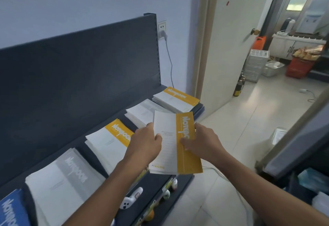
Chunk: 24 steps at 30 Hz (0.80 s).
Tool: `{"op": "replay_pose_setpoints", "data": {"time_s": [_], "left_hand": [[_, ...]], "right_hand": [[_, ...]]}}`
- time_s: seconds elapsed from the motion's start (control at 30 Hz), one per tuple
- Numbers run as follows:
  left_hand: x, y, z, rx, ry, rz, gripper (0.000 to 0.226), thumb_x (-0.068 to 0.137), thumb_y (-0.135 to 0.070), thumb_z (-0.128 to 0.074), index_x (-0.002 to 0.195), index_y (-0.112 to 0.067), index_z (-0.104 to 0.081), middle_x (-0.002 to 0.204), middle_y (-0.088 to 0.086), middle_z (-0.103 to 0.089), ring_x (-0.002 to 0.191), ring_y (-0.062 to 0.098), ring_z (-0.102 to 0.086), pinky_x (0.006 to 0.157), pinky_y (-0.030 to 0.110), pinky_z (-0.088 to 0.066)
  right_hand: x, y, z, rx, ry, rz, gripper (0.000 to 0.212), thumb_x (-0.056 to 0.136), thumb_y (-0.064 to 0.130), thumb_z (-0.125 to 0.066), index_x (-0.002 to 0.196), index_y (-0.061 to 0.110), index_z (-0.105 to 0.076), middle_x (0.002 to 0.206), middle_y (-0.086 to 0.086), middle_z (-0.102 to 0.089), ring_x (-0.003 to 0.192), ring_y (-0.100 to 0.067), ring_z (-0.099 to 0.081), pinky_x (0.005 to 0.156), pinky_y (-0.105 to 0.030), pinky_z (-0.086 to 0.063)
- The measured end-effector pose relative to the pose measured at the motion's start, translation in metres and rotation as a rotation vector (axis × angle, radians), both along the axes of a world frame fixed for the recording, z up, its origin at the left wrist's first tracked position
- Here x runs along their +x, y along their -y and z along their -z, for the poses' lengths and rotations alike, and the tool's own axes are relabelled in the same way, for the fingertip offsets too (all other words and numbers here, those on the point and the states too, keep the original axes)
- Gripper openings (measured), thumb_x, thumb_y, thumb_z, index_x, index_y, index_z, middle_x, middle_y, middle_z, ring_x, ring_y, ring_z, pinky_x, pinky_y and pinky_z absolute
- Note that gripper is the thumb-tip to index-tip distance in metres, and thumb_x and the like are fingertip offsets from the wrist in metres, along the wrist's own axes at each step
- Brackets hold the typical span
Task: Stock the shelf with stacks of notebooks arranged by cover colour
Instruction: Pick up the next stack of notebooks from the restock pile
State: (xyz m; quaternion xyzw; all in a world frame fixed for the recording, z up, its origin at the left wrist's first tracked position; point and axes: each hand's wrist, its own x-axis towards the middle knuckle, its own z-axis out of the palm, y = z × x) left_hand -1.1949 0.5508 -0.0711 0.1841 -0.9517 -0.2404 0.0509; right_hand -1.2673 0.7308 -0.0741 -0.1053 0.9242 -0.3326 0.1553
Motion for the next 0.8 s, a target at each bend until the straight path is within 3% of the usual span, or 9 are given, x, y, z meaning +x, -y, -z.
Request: {"op": "replay_pose_setpoints", "data": {"time_s": [0.2, 0.57, 0.8], "left_hand": [[-0.066, -0.008, 0.003, 0.047, 0.002, -0.014, 0.023, 0.1, -0.033, -0.047, 0.116, -0.023, -0.059, 0.102, -0.003, -0.068, 0.088, 0.018, -0.062, 0.073, 0.033, -0.052], [-0.2, -0.002, 0.014, 0.114, -0.028, -0.127, 0.013, 0.102, -0.028, -0.047, 0.105, -0.019, -0.056, 0.095, 0.001, -0.064, 0.084, 0.015, -0.057, 0.053, 0.021, -0.037], [-0.241, 0.007, 0.024, 0.101, 0.004, -0.262, 0.013, 0.099, -0.024, -0.048, 0.105, -0.017, -0.058, 0.088, 0.003, -0.063, 0.085, 0.022, -0.059, 0.066, 0.03, -0.043]], "right_hand": [[-0.065, -0.007, 0.008, 0.024, 0.0, -0.004, 0.043, 0.089, 0.045, -0.065, 0.123, 0.021, -0.055, 0.118, -0.001, -0.064, 0.102, -0.022, -0.064, 0.091, -0.042, -0.057], [-0.215, 0.013, 0.014, 0.123, -0.039, -0.061, 0.061, 0.09, 0.048, -0.067, 0.14, 0.02, -0.046, 0.126, -0.001, -0.058, 0.107, -0.022, -0.061, 0.093, -0.041, -0.056], [-0.283, 0.041, 0.023, 0.159, -0.054, -0.183, 0.065, 0.086, 0.045, -0.067, 0.142, 0.021, -0.046, 0.125, -0.002, -0.054, 0.11, -0.025, -0.059, 0.095, -0.045, -0.054]]}}
